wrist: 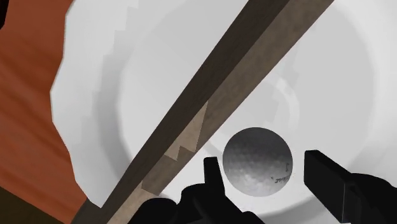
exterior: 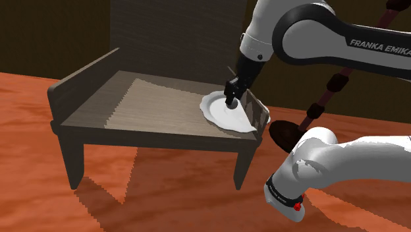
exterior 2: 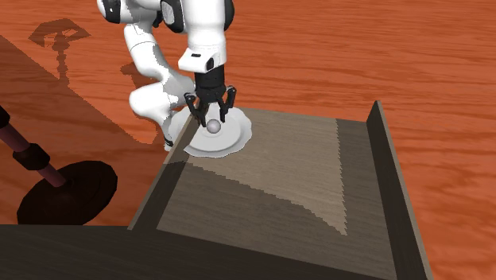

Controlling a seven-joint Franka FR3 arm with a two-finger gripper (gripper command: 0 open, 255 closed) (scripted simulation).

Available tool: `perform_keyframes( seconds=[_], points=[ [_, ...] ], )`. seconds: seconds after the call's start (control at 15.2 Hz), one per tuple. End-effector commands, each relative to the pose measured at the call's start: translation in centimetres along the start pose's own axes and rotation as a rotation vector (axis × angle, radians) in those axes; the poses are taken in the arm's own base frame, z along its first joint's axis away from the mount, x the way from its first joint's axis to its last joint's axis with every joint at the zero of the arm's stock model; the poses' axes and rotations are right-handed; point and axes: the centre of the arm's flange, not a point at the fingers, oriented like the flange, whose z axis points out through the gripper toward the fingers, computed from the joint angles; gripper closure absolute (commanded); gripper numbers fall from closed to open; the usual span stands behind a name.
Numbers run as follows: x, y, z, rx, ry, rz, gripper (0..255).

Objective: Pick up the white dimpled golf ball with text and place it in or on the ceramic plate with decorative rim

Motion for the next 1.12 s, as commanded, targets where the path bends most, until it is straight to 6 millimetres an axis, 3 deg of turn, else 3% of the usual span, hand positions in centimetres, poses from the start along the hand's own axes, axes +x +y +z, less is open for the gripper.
perform_keyframes(
  seconds=[0.0,0.13,0.2,0.26,0.53,1.06],
  points=[
    [-0.9,0.6,0.9,-0.036,-0.095,0.004,0],
    [-1.1,1.1,1.1,-0.035,-0.096,0.004,0],
    [-0.2,0.7,1.4,-0.035,-0.095,0.003,0],
    [-0.8,0.4,1.4,-0.036,-0.096,0.004,0],
    [-0.3,0.3,-3.6,-0.036,-0.096,0.004,0],
    [-0.3,0.3,-3.6,-0.036,-0.096,0.004,0]
  ],
)
